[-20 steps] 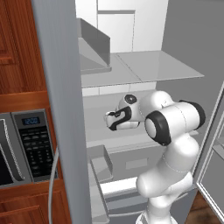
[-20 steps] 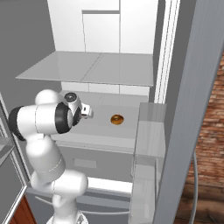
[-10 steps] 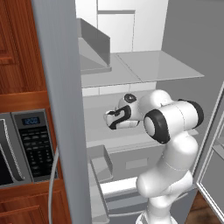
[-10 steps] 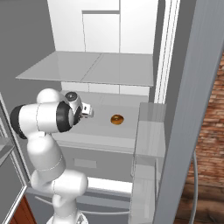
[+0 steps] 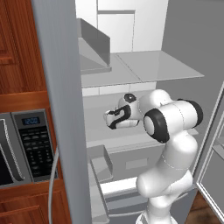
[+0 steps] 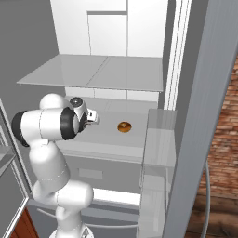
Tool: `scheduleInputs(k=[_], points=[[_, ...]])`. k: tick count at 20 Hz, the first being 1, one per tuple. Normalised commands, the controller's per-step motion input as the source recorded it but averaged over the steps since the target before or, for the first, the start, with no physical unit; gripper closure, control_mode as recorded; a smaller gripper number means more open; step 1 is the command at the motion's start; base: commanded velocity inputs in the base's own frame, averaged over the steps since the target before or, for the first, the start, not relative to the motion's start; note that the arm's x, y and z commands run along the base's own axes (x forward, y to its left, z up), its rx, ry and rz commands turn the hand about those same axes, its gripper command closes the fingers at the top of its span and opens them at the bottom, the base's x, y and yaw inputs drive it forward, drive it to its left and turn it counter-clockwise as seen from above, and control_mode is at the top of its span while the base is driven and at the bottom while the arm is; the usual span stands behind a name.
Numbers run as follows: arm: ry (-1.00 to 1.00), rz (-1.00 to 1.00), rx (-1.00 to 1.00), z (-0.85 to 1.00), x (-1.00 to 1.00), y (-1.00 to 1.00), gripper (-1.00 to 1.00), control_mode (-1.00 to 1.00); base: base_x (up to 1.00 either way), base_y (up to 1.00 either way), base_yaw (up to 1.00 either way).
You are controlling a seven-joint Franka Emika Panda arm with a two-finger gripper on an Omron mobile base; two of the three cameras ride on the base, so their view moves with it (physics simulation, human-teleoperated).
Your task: Retrieve the bottle and the shaker from the cabinet and place them next to the mixing bowl on the counter. Then add garlic from the fridge to the mixing bowl.
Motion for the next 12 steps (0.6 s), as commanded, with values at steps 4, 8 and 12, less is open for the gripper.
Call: scheduleInputs(k=[4,8,12], points=[[0.00,0.00,0.00,0.00,0.00,0.00,1.00,-1.00,0.00,0.00,0.00],[0.00,0.00,0.00,0.00,-0.15,0.00,1.00,-1.00,0.00,0.00,0.00],[-0.03,0.00,0.00,0.01,-0.45,-0.04,1.00,-1.00,0.00,0.00,0.00]])
